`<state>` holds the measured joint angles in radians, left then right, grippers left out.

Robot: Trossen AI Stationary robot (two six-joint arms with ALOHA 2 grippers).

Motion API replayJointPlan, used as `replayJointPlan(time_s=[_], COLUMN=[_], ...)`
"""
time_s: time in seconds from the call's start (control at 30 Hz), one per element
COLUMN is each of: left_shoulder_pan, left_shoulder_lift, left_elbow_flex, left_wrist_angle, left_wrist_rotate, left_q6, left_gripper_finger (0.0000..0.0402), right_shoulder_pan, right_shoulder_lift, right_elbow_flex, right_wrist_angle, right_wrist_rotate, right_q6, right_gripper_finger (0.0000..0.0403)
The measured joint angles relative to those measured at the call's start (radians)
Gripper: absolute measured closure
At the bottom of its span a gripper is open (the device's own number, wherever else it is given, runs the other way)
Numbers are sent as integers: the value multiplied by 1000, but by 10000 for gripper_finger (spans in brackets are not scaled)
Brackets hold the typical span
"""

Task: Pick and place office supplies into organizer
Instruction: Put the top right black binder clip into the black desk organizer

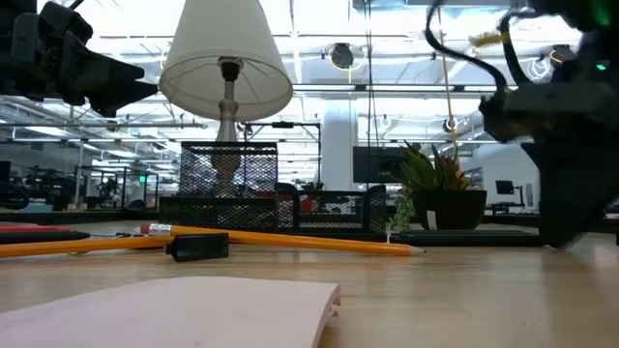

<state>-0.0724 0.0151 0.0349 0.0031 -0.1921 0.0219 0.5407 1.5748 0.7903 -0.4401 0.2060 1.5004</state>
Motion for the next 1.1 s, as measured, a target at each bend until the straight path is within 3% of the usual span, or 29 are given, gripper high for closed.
replayJointPlan(time_s=[0.33,0.57,0.8,1.1], left_shoulder_pan=[0,0,0,0], left_shoulder_lift=[0,0,0,0], left_elbow_flex=[0,0,0,0], left_wrist_angle=[0,0,-1,0], left_wrist_rotate=[0,0,0,0], left_q6=[0,0,0,0], left_gripper_finger=[146,146,146,146], right_shoulder_pan=[0,-20,7,4], right_shoulder_lift=[-77,-190,-231,-290], right_elbow_flex=[-17,-16,-15,-15], right_wrist_angle=[-3,-22,-115,-207], right_wrist_rotate=[-181,-159,-131,-135], right_q6=[186,268,472,453], right_gripper_finger=[317,317,316,332])
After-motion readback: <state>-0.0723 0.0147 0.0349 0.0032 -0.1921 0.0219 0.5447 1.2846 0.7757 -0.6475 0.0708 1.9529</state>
